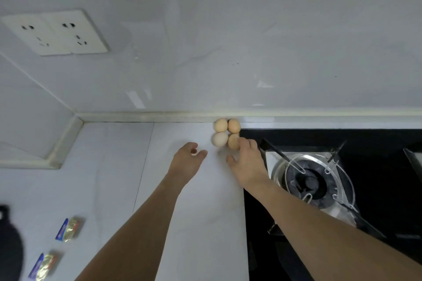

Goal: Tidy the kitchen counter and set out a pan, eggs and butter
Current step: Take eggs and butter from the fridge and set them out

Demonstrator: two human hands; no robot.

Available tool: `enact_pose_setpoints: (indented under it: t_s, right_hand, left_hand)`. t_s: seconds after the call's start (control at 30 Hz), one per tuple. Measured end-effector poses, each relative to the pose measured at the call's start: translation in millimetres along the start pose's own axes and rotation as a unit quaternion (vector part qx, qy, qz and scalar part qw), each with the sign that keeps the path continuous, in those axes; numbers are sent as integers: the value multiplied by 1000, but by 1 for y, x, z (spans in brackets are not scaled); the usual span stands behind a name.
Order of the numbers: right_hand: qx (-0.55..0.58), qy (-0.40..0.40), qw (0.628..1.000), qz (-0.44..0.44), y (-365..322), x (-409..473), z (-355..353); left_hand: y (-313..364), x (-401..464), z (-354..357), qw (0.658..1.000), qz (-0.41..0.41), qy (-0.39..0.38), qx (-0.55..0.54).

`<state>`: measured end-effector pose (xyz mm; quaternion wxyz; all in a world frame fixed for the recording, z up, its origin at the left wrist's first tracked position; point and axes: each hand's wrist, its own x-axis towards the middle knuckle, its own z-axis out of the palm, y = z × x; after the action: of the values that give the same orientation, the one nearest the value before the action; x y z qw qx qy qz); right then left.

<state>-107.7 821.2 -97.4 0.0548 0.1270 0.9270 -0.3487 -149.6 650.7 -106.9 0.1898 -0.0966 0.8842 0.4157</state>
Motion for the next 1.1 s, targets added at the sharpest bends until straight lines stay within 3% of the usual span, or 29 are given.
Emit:
enact_pose_setpoints:
  t_s: [0.4,0.87,1.1]
  right_hand:
    - [-104,-94,976,-164,-84,-83,55]
    - [-189,-251,911,-268,-200,-135,169]
    - [-296,-275,844,-353,-234,-134,227]
  left_hand:
    - [-94,-118,-82,993,14,109,49]
    - [-253,-202,-190,963,-163,200,75]
    - [-287,-190,-205,954,-211,193,94]
